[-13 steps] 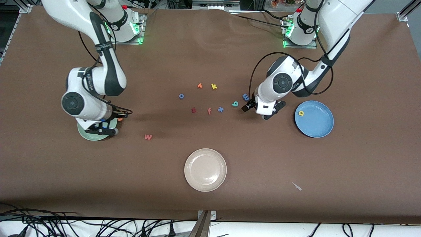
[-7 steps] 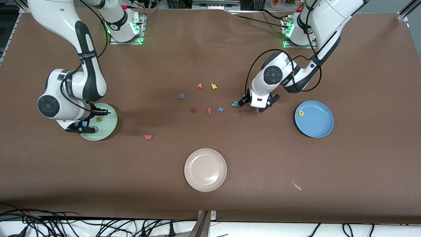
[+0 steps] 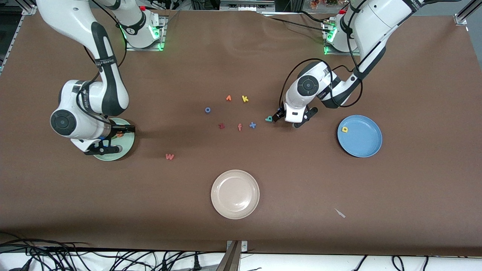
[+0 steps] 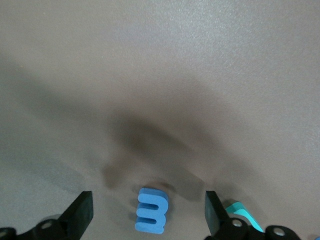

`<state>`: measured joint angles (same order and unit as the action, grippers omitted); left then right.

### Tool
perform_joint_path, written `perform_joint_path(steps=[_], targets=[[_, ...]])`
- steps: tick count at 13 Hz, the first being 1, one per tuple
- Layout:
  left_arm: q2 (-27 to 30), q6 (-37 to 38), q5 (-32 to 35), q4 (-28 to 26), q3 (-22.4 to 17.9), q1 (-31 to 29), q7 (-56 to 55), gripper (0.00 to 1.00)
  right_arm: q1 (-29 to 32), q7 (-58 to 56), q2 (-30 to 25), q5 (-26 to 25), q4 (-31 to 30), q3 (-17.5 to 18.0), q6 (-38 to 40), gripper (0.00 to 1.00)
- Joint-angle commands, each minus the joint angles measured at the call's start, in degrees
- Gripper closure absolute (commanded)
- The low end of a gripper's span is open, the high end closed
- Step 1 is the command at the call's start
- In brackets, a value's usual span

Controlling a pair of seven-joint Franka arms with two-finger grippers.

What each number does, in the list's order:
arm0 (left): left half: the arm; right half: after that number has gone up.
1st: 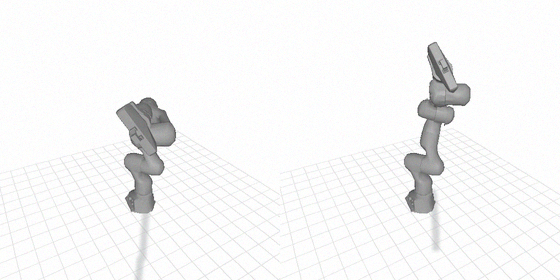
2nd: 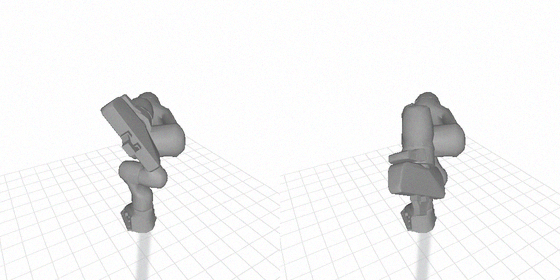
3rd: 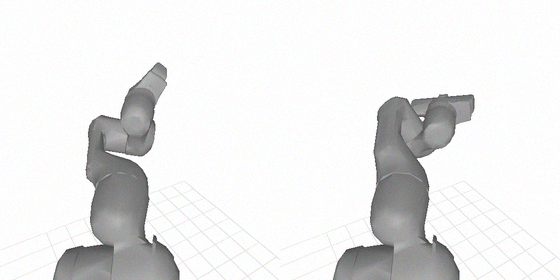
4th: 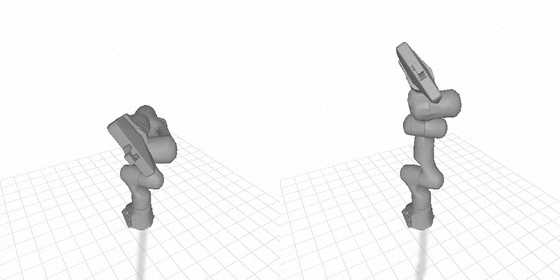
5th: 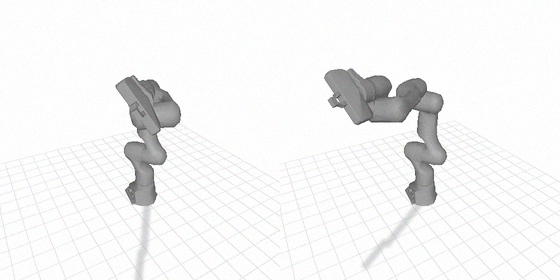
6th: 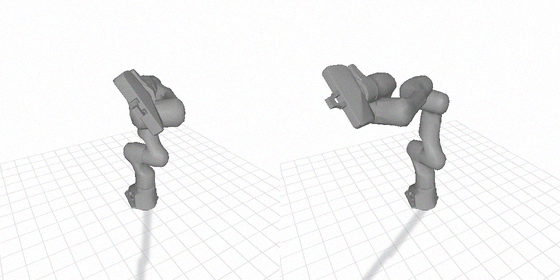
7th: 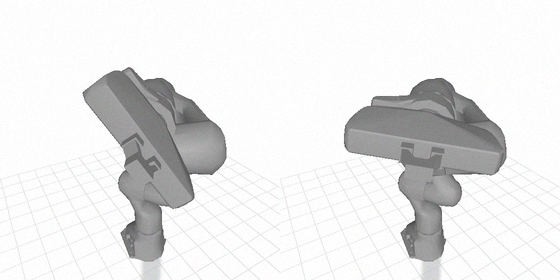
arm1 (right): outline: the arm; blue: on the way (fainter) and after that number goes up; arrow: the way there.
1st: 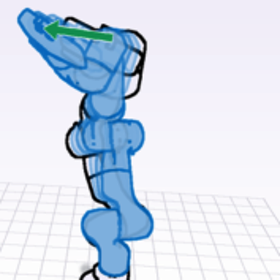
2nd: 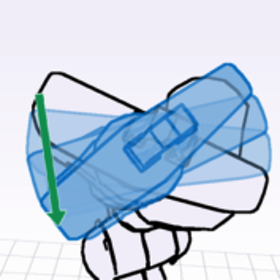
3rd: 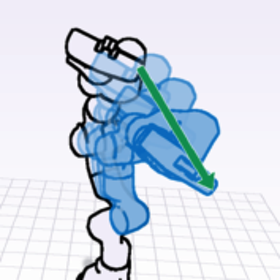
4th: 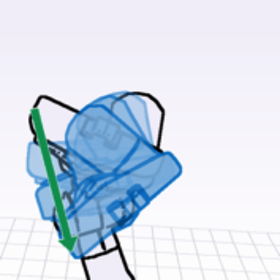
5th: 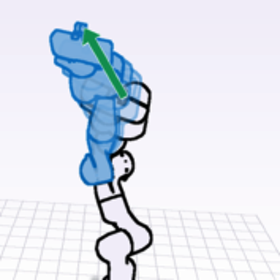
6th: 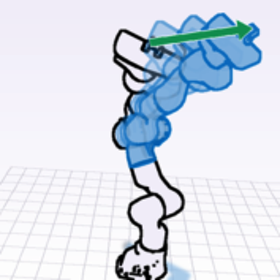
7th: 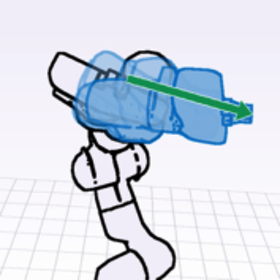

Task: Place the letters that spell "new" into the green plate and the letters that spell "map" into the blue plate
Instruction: 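Place orange 6 on the green plate while the left gripper reaches blue m, then grasp pink M with the right gripper while the left gripper carries blue m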

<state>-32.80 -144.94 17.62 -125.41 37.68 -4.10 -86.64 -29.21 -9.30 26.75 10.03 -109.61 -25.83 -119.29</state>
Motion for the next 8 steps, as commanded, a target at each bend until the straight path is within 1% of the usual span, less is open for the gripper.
perform_joint_path(steps=[1,3,5,7,8], targets=[[0.02,-0.61,1.98,-0.09,-0.06,0.85,-2.48,0.02,0.03,-2.30,-0.29,0.86,1.15,3.58,0.55,0.00],[0.01,-0.61,1.98,-0.09,-0.06,1.03,-3.27,0.07,0.03,-6.58,0.06,0.95,1.15,6.13,-2.42,0.00],[0.01,-0.61,1.98,-0.09,0.03,1.29,-3.53,0.16,-0.06,-8.89,0.49,0.87,1.07,8.07,-6.03,0.00],[-0.07,-0.52,1.98,-0.10,0.03,1.47,-3.54,0.31,-0.06,-11.08,0.85,0.86,0.80,9.92,-9.54,0.00],[-0.16,-0.52,1.98,-0.18,0.03,1.47,-3.54,0.41,-0.06,-13.79,1.37,0.86,0.71,10.79,-11.82,0.00]])
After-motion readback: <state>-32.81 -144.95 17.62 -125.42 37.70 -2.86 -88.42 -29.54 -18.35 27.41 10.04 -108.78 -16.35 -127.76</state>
